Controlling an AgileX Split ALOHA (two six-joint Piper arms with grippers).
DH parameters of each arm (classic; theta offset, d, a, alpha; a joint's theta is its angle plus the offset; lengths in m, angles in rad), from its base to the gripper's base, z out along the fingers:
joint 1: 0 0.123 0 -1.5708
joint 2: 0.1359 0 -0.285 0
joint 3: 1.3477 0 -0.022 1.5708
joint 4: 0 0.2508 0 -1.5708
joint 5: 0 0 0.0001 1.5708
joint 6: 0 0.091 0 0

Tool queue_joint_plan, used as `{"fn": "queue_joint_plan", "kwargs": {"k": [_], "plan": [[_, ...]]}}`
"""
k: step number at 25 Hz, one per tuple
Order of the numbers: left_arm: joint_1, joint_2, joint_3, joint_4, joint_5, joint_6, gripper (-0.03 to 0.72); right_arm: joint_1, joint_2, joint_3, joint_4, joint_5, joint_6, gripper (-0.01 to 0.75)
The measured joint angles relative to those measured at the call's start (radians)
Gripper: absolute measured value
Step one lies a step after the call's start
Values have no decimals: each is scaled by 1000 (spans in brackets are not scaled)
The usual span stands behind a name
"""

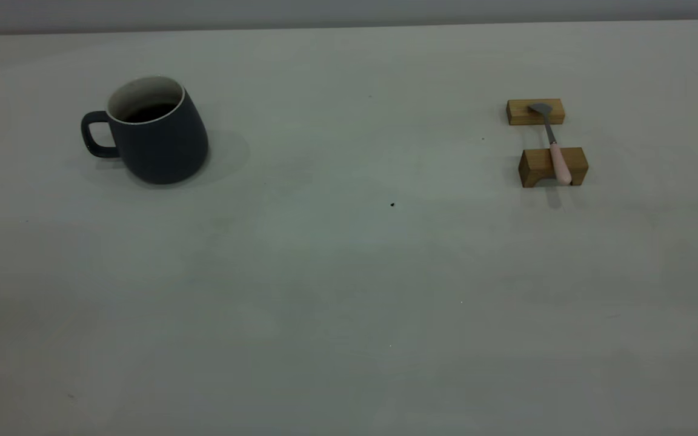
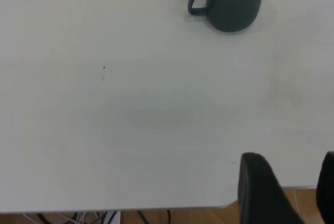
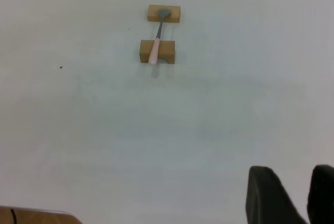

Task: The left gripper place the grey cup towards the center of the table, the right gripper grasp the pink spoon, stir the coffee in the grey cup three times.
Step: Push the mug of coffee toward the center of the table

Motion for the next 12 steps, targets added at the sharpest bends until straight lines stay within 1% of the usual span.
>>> {"fn": "queue_joint_plan", "kwargs": {"k": [3,6,9,12], "plan": [[0,0,0,0,0,-4,342,0,0,0,0,0,0,237],[0,16,-1,0,-1,-49,342,0,0,0,0,0,0,237],[0,109,-31,0,-11,-64,342,0,0,0,0,0,0,237],[0,268,-80,2,-72,-65,342,0,0,0,0,0,0,237]]}}
